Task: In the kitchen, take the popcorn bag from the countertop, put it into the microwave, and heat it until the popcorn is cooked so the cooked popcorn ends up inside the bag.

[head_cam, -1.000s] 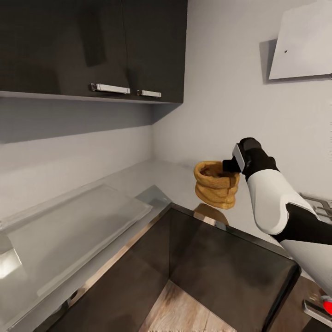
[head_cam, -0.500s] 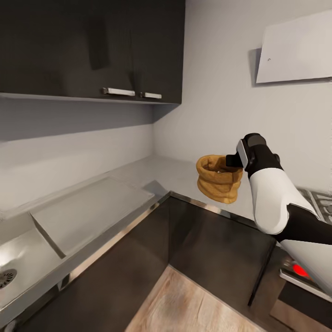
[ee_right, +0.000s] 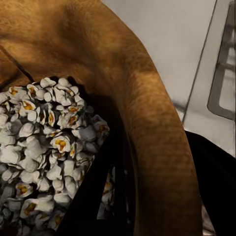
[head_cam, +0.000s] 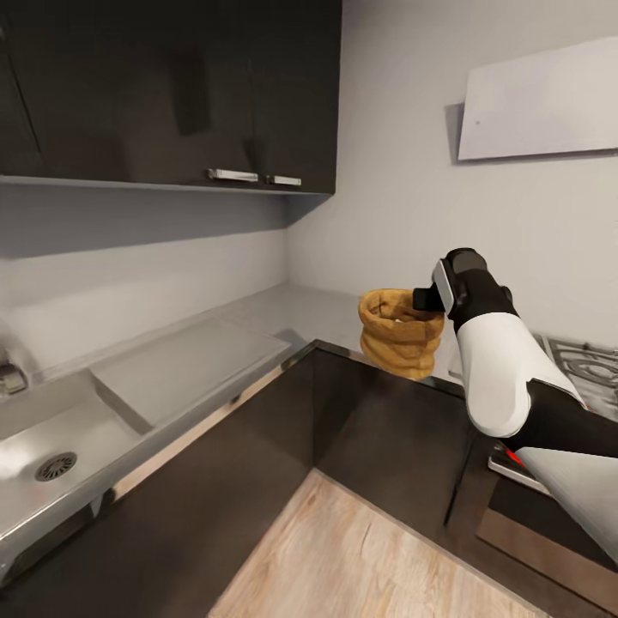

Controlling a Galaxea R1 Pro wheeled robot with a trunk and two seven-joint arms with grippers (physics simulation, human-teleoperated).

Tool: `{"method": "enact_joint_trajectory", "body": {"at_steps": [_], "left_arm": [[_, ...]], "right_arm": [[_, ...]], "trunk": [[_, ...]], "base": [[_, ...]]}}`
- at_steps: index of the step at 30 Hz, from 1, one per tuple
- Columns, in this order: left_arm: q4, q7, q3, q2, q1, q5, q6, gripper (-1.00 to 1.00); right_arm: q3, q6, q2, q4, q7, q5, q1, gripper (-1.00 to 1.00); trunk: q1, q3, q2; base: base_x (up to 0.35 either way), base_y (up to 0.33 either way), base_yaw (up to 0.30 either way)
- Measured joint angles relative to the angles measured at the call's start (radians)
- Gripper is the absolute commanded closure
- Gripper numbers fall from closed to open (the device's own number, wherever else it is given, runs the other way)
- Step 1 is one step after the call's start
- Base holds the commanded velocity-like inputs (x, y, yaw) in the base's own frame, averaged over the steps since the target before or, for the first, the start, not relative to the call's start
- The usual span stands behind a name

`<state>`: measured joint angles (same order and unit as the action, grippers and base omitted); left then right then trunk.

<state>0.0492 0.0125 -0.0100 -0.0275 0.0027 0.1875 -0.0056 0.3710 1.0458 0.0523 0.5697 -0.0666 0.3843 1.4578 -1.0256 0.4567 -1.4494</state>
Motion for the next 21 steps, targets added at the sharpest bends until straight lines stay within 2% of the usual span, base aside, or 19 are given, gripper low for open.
{"method": "enact_joint_trajectory", "body": {"at_steps": [21], "left_arm": [[0.001,0.0,0.0,0.0,0.0,0.0,0.0,-1.0]], "right_arm": [[0.002,0.0,-0.002,0.0,-0.001,0.0,0.0,1.0]], "trunk": [[0.0,0.0,0.0]], "base": [[-0.347,0.0,0.0]]}}
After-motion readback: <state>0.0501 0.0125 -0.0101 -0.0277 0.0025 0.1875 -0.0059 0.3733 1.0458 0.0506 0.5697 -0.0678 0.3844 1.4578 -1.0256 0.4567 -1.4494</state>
